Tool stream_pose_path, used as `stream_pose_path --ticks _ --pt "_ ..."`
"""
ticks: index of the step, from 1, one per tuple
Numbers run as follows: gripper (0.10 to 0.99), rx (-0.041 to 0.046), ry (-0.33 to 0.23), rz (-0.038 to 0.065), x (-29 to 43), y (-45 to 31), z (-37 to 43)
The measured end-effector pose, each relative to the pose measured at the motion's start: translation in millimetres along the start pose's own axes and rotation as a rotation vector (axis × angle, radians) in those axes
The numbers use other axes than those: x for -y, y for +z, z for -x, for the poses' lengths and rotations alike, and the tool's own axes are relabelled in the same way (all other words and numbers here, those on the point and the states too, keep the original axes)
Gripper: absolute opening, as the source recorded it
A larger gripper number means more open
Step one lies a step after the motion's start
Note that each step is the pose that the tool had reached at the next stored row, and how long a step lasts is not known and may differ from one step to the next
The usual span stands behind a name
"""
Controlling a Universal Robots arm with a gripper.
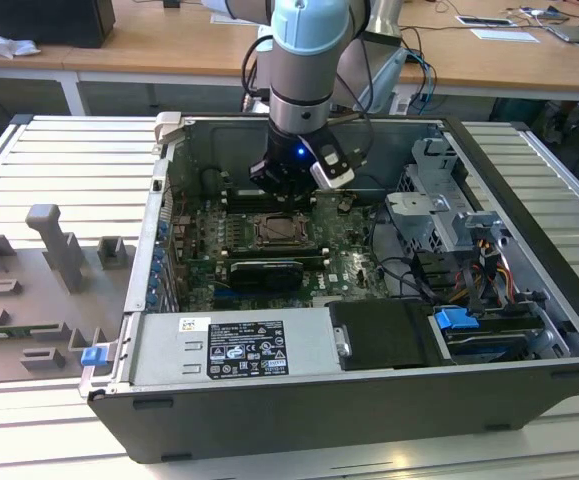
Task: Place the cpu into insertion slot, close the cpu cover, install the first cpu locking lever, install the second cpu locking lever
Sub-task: 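Install the first cpu locking lever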
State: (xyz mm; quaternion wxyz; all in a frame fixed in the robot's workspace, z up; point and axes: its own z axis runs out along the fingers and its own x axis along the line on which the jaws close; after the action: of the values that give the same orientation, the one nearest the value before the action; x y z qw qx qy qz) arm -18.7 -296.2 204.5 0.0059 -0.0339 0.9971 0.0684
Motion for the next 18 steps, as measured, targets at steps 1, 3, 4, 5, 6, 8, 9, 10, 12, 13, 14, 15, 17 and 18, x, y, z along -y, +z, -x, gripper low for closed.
stream_pose_path --ticks 1,3,4,5,6,8,9,10,12,13,14,15,17,18 --pt "0.106 0.0000 0.000 0.000 0.0 0.3 0.0" --pt "0.106 -0.0001 0.000 -0.001 0.1 0.7 0.0" --pt "0.106 -0.0002 0.000 -0.001 0.1 0.9 0.0" --pt "0.106 -0.0003 0.000 -0.002 0.1 1.0 0.0" --pt "0.106 -0.0004 0.000 -0.002 0.2 1.0 0.0" --pt "0.106 -0.0002 0.000 -0.003 0.1 1.2 0.0" --pt "0.106 -0.0002 0.000 -0.006 0.1 1.4 0.0" --pt "0.106 -0.0006 0.000 -0.010 0.2 1.4 0.0" --pt "0.106 -0.0009 0.000 -0.011 0.2 1.4 0.0" --pt "0.106 -0.0009 0.000 -0.012 0.2 1.3 0.0" --pt "0.106 -0.0008 0.000 -0.012 0.1 0.7 0.0" --pt "0.106 -0.0008 0.000 -0.012 0.0 0.3 0.0" --pt "0.106 -0.0006 0.000 -0.013 -0.1 0.1 0.0" --pt "0.106 -0.0013 0.000 -0.019 0.0 0.2 -0.1"
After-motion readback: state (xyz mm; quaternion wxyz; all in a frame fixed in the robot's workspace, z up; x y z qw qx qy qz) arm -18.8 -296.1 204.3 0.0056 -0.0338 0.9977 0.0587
